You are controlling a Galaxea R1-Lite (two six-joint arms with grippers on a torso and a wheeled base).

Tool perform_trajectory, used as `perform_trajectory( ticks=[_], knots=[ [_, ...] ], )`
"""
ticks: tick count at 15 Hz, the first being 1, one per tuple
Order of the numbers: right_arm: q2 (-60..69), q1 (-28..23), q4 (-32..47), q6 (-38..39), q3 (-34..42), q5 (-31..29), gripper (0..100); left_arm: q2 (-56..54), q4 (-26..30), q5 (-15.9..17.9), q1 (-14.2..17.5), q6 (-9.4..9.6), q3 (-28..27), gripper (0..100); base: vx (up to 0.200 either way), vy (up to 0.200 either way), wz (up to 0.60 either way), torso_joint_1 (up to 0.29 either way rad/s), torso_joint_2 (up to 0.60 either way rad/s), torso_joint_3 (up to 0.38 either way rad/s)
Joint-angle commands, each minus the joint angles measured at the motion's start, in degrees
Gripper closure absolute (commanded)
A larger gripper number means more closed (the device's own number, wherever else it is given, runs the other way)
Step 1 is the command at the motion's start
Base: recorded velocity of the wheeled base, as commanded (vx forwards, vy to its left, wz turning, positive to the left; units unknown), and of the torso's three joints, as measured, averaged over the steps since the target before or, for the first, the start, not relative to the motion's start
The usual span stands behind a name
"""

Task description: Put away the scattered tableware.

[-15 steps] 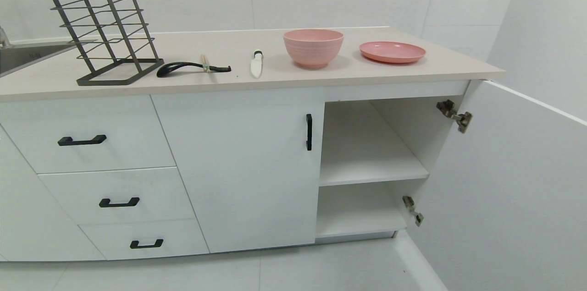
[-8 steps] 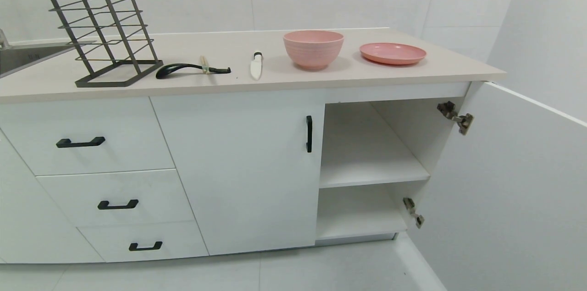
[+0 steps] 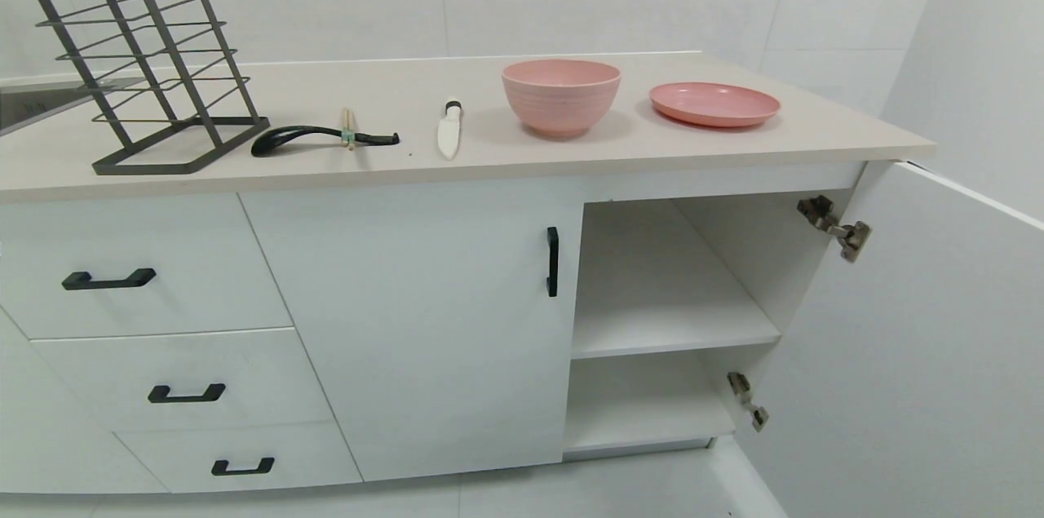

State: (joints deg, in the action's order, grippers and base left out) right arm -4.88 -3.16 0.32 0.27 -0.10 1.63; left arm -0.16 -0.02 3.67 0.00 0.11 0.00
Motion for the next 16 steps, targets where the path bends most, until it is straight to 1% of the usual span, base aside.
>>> perform_trajectory(
  ticks=[1, 7, 12, 16],
  knots=[
    [-0.2, 0.0, -0.1, -0.1, 0.0, 0.0, 0, 0.2, 0.0, 0.0, 0.0, -0.02, 0.0, 0, 0.000, -0.200, 0.00, 0.002, 0.00, 0.002],
    [-0.1, 0.0, -0.1, 0.0, 0.0, 0.0, 0, 0.2, -0.1, -0.5, 0.0, -0.02, 0.0, 0, 0.000, 0.000, 0.00, 0.000, 0.00, 0.000],
    [-0.1, 0.0, 0.0, 0.0, 0.0, 0.0, 0, 0.2, -0.1, -0.7, 0.0, -0.02, 0.0, 0, 0.200, 0.000, 0.00, 0.001, 0.00, 0.004],
    [-0.1, -0.1, 0.0, -0.1, 0.0, -0.1, 0, 0.2, -0.1, -1.3, 0.0, -0.11, 0.0, 0, 0.000, 0.000, 0.00, 0.000, 0.00, 0.000]
  ],
)
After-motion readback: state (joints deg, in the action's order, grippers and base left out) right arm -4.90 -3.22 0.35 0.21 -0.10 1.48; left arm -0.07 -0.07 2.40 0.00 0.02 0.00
